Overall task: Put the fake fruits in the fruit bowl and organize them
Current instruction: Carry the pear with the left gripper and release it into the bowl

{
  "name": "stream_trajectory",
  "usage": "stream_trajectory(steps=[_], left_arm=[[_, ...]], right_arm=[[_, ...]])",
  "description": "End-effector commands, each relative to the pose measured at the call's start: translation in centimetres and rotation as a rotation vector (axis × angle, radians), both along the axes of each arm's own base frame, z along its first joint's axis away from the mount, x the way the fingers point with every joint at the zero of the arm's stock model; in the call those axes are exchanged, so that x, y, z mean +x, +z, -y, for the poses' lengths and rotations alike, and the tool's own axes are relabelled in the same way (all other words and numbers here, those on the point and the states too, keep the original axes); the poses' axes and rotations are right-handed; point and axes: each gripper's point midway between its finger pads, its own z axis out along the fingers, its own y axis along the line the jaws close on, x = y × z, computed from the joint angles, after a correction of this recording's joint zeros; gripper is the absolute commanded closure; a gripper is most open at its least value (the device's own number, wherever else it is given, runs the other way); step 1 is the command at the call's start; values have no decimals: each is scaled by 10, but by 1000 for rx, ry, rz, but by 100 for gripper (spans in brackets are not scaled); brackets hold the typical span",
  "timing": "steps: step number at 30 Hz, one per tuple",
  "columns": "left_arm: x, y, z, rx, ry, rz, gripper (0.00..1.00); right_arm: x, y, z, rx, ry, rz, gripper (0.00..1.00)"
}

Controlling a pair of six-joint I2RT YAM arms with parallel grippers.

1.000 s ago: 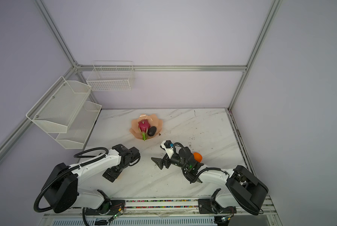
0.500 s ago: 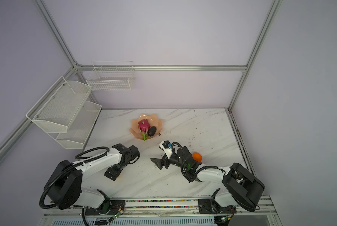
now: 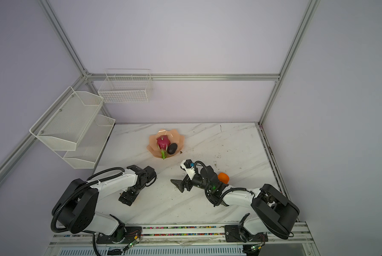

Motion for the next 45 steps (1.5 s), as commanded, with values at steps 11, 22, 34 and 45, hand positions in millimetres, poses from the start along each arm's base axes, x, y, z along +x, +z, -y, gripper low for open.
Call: stream_trajectory(steps=[11,22,34,45], left_arm=[[13,16,-10,63,-58,52,44],[134,121,34,299,-534,104,48],[261,140,113,235,-1045,245,48],[301,133,100,179,-1044,293,48]], right_arm=[[4,10,0,12,-8,28,3],[84,-3,79,111,-349,-160,3],[92,-8,90,117,-383,-187,3],[93,-5,88,118,-372,-177,3]])
